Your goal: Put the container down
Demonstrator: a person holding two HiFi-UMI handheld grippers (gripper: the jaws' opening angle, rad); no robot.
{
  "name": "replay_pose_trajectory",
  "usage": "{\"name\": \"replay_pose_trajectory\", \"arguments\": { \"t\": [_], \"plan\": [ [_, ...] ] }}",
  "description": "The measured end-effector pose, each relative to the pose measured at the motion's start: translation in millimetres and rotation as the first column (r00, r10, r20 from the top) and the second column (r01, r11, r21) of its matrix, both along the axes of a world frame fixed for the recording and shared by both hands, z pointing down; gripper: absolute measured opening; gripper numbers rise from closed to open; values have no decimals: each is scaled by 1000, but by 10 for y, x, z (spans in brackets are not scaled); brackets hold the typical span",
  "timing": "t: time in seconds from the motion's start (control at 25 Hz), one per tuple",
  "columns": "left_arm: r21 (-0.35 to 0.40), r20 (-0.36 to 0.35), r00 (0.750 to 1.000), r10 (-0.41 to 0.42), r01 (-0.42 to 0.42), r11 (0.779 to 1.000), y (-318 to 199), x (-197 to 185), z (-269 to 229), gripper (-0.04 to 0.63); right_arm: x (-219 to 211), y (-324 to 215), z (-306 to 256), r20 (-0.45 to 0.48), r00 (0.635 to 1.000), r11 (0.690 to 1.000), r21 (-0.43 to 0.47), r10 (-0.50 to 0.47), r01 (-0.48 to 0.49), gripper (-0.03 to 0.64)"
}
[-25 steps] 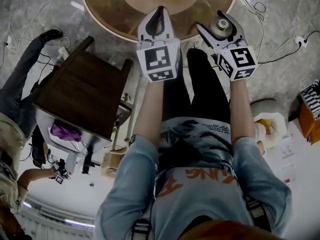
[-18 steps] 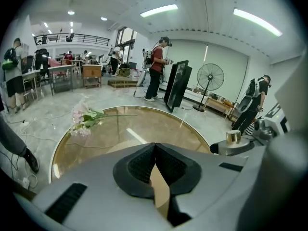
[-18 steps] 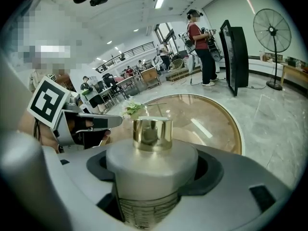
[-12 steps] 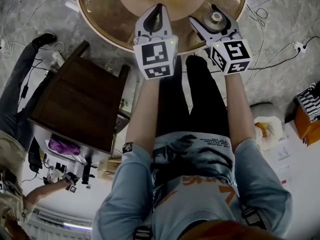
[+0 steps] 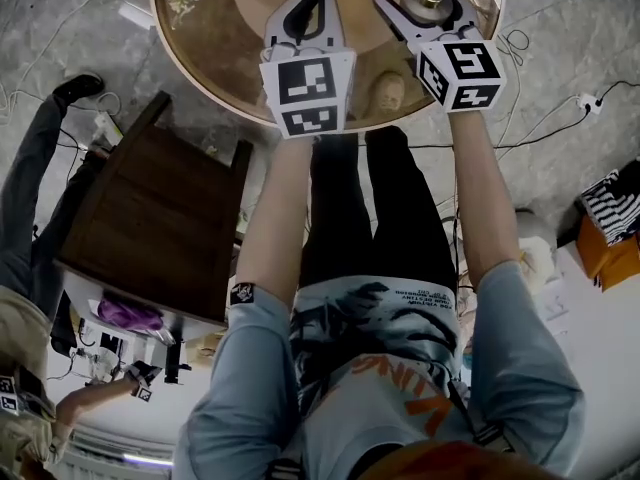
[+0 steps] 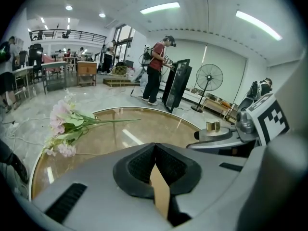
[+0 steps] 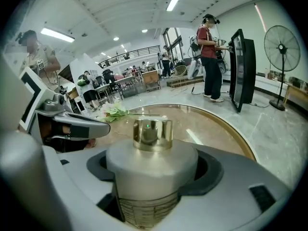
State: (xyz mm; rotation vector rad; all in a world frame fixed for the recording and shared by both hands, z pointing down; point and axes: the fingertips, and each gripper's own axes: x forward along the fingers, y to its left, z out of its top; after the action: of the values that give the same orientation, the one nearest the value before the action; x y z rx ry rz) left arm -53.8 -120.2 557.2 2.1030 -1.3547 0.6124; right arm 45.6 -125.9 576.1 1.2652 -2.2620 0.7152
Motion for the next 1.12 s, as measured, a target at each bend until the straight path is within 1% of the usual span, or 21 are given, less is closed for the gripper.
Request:
{"name": "replay_pose_trajectory", "arguments": {
  "t": [0.28,0.56,0.76,1.0,1.12],
  "plan": [
    [30,-18,1000,-7,8,1000,-453,-26,70,27,-54,-600,89,-36,999,997,73,14,-11,359],
    [36,-26,1000,-6,7,999,-666,-47,142,28,-98,-977,200,-56,998,994,108,23,-17,359],
    [34,-33,999,-12,13,999,-716,-37,180,28,-138,-1092,258,-62,998,991,133,0,9,359],
    [27,-35,999,-15,16,999,-721,-10,202,28,-126,-1121,250,-29,1000,989,147,-9,14,360],
    [20,-32,999,-13,14,1000,-692,4,212,28,-120,-1054,280,-67,997,992,122,-30,38,362]
  ]
}}
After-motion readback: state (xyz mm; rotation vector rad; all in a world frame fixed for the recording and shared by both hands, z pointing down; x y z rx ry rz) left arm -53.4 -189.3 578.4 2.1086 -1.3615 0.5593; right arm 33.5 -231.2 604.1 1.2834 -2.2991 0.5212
